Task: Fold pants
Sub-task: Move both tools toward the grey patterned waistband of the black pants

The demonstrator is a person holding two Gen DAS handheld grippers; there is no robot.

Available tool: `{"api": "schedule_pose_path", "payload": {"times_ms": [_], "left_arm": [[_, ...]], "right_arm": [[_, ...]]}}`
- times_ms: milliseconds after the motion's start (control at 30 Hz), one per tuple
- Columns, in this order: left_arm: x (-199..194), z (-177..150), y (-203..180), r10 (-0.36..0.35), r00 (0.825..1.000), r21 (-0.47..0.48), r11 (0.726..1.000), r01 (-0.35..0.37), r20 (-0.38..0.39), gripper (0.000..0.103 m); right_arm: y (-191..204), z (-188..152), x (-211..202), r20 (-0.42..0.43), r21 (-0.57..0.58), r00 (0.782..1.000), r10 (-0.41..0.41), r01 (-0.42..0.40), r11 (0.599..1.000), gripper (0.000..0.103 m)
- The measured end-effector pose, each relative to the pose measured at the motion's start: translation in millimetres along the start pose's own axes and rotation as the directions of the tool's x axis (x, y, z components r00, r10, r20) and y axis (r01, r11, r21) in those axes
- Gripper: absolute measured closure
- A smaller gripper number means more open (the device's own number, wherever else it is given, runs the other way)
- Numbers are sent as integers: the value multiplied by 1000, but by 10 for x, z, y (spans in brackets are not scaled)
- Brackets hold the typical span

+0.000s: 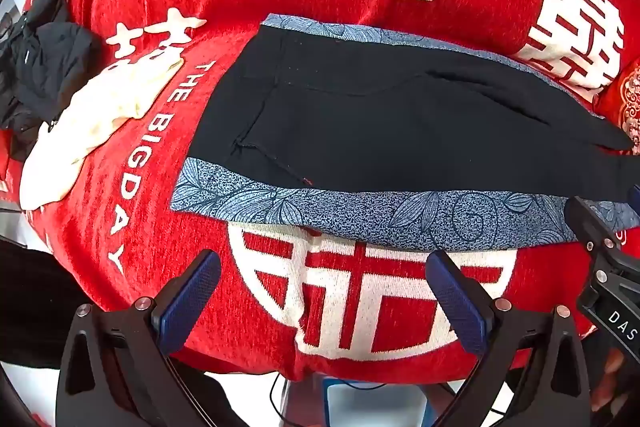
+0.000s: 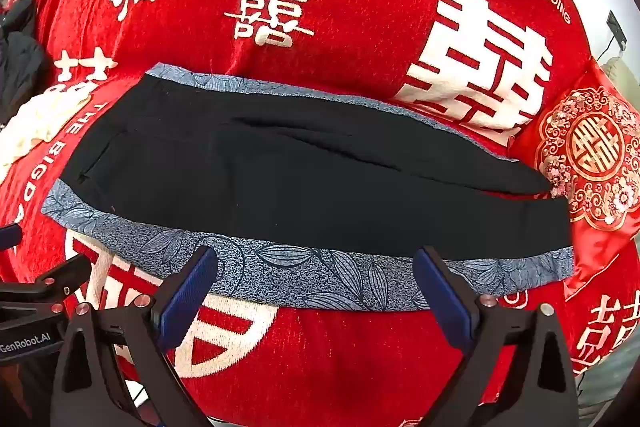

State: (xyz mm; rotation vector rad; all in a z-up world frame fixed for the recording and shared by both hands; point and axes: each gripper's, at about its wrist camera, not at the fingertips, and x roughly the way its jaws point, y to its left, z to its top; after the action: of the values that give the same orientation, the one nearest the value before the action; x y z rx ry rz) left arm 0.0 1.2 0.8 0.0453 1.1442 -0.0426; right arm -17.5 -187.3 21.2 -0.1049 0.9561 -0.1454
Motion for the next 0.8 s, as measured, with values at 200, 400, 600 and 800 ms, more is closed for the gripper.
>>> {"api": "schedule_pose_path", "payload": {"times_ms": [200, 400, 600, 800], "left_arm": [[-13, -10, 90, -1, 1000, -5, 1000, 2, 6, 0], [77, 49, 63, 26, 1000, -1, 1000, -26, -5, 0], [158, 287, 107, 48, 999, 31, 998, -49, 19, 0], [374, 888, 246, -11, 999, 31, 999, 9, 49, 0]], "right_arm": [[27, 8, 6, 0, 0, 1000, 3, -3, 1000, 4], [36, 3, 45, -3, -6, 1000, 8, -8, 1000, 4], [-3, 141, 156, 3, -35, 999, 38, -38, 999, 4], [-172, 524, 387, 29, -73, 997, 71, -69, 995, 4]]}}
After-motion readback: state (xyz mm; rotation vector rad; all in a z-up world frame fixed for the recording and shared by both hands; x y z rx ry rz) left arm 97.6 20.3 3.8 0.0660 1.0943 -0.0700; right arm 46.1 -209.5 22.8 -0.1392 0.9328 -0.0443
